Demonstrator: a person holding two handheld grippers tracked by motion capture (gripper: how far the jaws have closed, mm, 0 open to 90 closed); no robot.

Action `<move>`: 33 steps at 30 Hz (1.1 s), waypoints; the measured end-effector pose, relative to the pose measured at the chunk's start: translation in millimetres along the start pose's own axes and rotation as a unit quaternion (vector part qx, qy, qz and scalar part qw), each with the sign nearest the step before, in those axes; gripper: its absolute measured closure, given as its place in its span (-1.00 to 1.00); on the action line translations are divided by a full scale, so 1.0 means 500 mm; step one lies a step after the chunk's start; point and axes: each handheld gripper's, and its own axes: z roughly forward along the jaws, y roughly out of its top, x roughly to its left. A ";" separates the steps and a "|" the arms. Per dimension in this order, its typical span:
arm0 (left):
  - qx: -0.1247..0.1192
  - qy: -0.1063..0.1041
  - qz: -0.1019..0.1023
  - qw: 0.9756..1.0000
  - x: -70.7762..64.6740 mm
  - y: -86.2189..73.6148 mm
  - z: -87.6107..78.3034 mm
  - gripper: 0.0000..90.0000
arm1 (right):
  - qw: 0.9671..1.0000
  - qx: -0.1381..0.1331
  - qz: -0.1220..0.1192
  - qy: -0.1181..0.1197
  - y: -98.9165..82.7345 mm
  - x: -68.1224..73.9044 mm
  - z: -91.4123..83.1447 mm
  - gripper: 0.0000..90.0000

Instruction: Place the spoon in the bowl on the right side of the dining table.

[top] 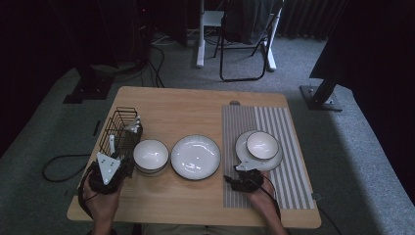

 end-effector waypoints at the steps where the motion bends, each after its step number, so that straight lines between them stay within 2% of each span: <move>1: 0.001 0.000 0.000 1.000 0.001 -0.001 0.000 0.52 | 1.000 0.000 0.000 0.000 0.000 0.000 0.000 -0.05; 7: 0.005 0.005 0.004 1.000 0.003 -0.001 0.005 0.63 | 1.000 0.000 0.000 0.000 0.000 0.000 0.000 -0.04; 14: 0.012 0.016 -0.006 1.000 0.014 0.000 0.014 0.71 | 1.000 -0.001 -0.001 0.003 0.000 0.001 0.000 -0.01; 18: 0.015 0.015 -0.013 1.000 0.020 -0.002 0.020 0.72 | 1.000 -0.001 -0.001 0.003 0.000 0.001 0.000 -0.01; 26: 0.017 0.020 -0.011 1.000 0.021 0.005 0.024 0.81 | 1.000 -0.001 0.000 0.003 0.000 0.001 0.000 -0.01; 33: 0.016 0.008 -0.032 0.999 0.042 0.010 0.033 0.89 | 1.000 -0.001 0.000 0.003 0.000 0.001 0.000 -0.01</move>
